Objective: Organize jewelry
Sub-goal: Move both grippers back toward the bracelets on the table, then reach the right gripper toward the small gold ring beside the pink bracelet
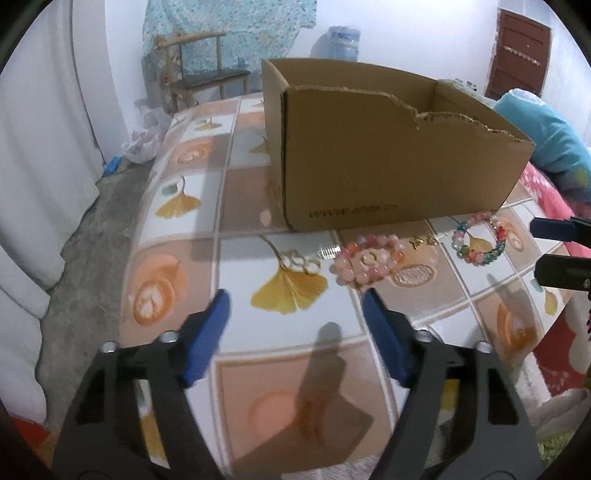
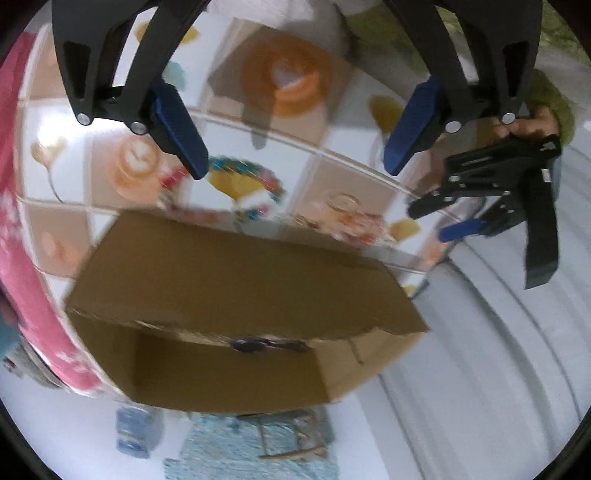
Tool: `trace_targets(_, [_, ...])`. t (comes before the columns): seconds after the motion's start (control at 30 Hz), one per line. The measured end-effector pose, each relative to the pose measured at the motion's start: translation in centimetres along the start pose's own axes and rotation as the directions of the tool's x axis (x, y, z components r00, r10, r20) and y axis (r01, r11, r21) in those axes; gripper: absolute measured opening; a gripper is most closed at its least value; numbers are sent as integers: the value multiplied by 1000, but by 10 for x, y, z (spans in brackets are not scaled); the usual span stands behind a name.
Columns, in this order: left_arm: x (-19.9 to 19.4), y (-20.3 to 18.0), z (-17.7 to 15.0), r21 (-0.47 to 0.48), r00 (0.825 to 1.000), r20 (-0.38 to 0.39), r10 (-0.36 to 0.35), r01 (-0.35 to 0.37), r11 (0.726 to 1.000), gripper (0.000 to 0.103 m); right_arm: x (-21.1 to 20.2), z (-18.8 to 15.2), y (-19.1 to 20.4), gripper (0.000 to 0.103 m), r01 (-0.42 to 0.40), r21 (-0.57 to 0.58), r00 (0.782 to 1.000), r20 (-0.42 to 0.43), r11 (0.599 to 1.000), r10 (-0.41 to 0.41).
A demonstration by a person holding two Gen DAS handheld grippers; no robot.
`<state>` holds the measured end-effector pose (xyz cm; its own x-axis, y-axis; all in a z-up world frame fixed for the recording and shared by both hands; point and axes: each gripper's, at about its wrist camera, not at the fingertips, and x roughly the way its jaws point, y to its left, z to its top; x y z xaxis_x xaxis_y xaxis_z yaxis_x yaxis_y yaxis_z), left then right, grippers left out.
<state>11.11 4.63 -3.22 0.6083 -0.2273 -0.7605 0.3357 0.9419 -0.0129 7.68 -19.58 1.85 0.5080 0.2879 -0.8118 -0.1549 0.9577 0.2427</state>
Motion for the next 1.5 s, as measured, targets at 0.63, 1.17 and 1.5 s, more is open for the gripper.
trace_targets(0.63, [36, 15, 32, 91, 1000, -26, -7, 9, 996, 20, 58, 26, 58, 39, -121, -104, 991, -63, 987, 115])
trace_targets(1.17, [26, 26, 14, 60, 998, -58, -22, 25, 998, 8, 76, 35, 75, 39, -163, -166, 985, -82, 972, 151])
trace_targets(1.5, [13, 35, -2, 15, 998, -57, -1, 1, 1000, 8, 118, 46, 108, 23, -200, -329, 978, -124, 923, 168])
